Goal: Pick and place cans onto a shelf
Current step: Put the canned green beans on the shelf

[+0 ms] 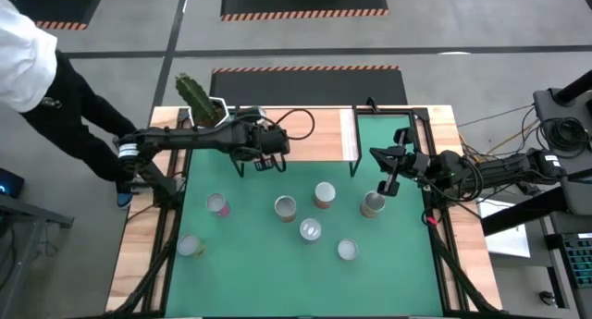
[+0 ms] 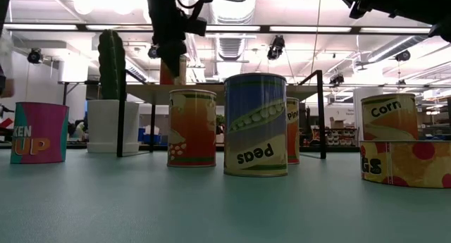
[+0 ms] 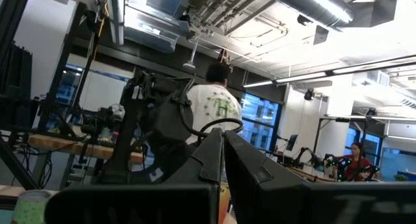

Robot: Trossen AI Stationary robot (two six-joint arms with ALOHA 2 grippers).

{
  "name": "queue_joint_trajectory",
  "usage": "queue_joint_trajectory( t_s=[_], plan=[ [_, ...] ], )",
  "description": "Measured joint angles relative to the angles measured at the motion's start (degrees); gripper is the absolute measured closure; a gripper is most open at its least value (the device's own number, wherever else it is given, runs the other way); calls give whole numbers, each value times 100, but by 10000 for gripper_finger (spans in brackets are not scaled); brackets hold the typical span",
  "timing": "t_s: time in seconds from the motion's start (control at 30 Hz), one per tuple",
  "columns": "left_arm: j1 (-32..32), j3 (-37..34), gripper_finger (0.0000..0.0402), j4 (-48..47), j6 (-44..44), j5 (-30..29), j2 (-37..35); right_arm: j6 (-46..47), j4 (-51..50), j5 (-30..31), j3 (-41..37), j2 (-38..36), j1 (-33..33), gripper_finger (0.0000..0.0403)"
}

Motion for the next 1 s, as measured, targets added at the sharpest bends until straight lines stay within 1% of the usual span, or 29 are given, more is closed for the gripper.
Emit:
queue_joint_trajectory(
  t_s=[0.1, 0.3, 0.37, 0.57, 1.0],
  plan=[
    [-7, -2, 401, 128, -171, 41, 0, 0, -1, 0, 0, 0, 0, 394],
    [-50, -37, 402, 979, -260, 45, 4, -4, -1, 0, 0, 0, 0, 394],
    [-14, -95, 402, 1102, -274, -7, 4, -4, -1, 0, 0, 0, 0, 394],
    [24, -309, 402, 1108, -313, -889, 4, -2, -5, 0, 0, 0, 0, 394],
    [157, -343, 401, 938, -84, -923, 4, 1, -5, 0, 0, 0, 1, 394]
  ],
)
